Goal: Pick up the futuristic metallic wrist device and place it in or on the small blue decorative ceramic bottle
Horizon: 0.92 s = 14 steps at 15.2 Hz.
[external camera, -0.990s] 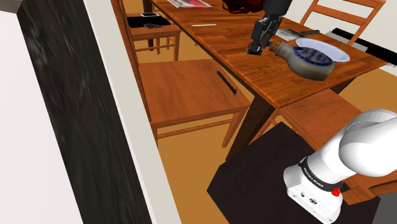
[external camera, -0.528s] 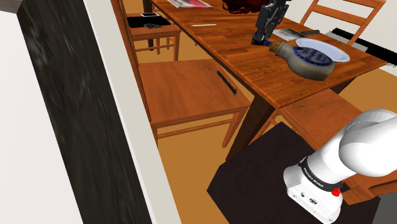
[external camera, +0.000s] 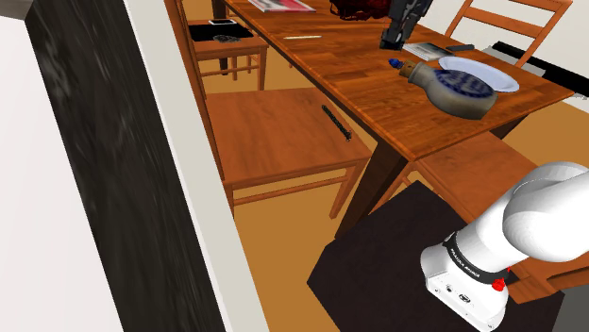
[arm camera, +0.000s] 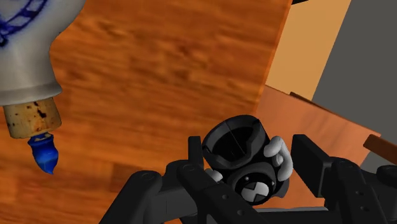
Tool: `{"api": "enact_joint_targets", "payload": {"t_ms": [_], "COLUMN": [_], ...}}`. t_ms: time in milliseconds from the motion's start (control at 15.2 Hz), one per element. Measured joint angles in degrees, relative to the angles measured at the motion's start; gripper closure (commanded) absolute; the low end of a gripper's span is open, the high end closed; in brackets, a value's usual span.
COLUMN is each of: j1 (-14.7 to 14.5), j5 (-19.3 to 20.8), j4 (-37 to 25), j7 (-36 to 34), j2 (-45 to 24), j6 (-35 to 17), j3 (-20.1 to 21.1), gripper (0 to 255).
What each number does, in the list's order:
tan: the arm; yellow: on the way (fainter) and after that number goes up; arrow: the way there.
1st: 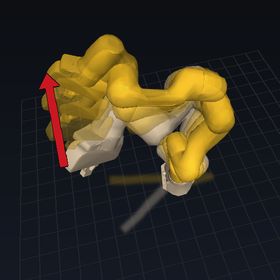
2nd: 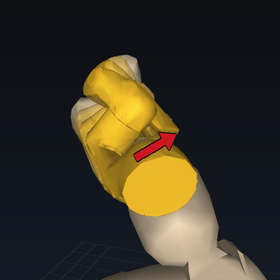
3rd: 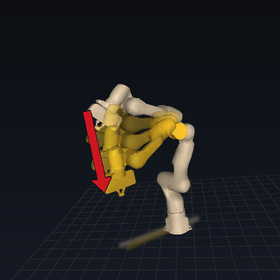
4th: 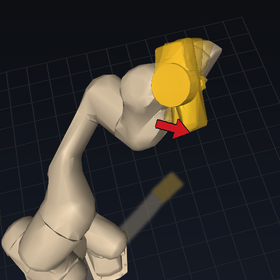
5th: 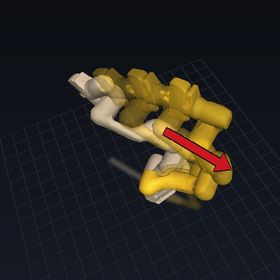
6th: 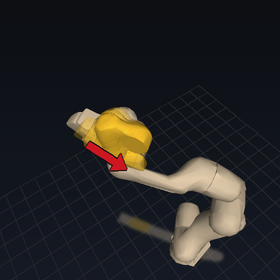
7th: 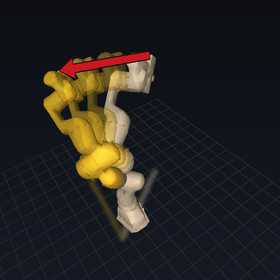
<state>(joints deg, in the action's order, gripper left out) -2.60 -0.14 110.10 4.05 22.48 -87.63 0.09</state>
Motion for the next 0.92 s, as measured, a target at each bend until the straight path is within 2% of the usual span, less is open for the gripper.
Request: {"api": "enact_joint_targets", "payload": {"t_ms": [924], "j1": [0.0], "j5": [0.0], "j4": [-15.7], "j7": [-0.2], "j2": [-4.6], "j6": [11.1], "j3": [0.1], "gripper": [255]}}
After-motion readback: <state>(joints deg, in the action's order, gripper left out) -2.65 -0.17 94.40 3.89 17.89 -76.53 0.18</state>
